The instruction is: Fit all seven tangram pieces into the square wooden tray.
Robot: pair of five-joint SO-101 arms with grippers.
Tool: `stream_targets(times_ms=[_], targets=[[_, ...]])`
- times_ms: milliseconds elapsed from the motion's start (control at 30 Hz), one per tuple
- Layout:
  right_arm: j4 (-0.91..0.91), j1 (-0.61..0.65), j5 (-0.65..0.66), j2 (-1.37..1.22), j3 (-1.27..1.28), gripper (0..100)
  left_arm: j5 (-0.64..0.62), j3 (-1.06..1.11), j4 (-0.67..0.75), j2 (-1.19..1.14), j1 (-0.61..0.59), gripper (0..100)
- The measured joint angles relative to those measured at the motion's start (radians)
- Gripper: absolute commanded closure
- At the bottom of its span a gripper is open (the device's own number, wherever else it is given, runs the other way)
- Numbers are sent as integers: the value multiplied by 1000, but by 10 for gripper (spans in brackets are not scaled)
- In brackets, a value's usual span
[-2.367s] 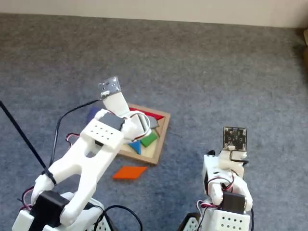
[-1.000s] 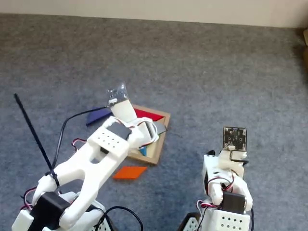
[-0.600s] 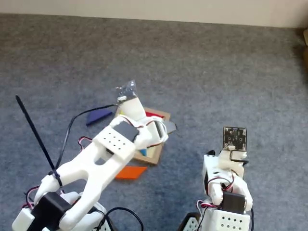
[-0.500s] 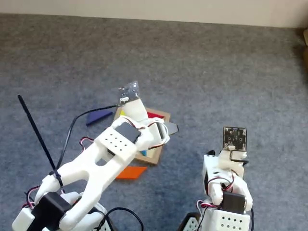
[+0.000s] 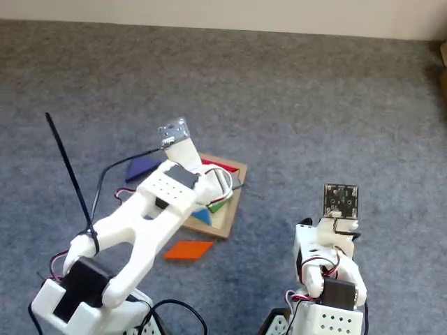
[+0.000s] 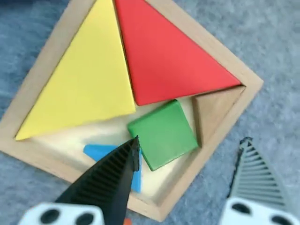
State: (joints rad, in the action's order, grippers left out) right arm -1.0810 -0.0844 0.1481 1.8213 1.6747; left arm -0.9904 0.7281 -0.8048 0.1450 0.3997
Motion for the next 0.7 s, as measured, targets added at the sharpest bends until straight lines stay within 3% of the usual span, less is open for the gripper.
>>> stream_targets(times_ms=[433,700], targets=[[0,0,0,0,0,907,0,-5,-74,169,31,681],[0,0,0,0,0,907,0,127,-77,170,51,681]])
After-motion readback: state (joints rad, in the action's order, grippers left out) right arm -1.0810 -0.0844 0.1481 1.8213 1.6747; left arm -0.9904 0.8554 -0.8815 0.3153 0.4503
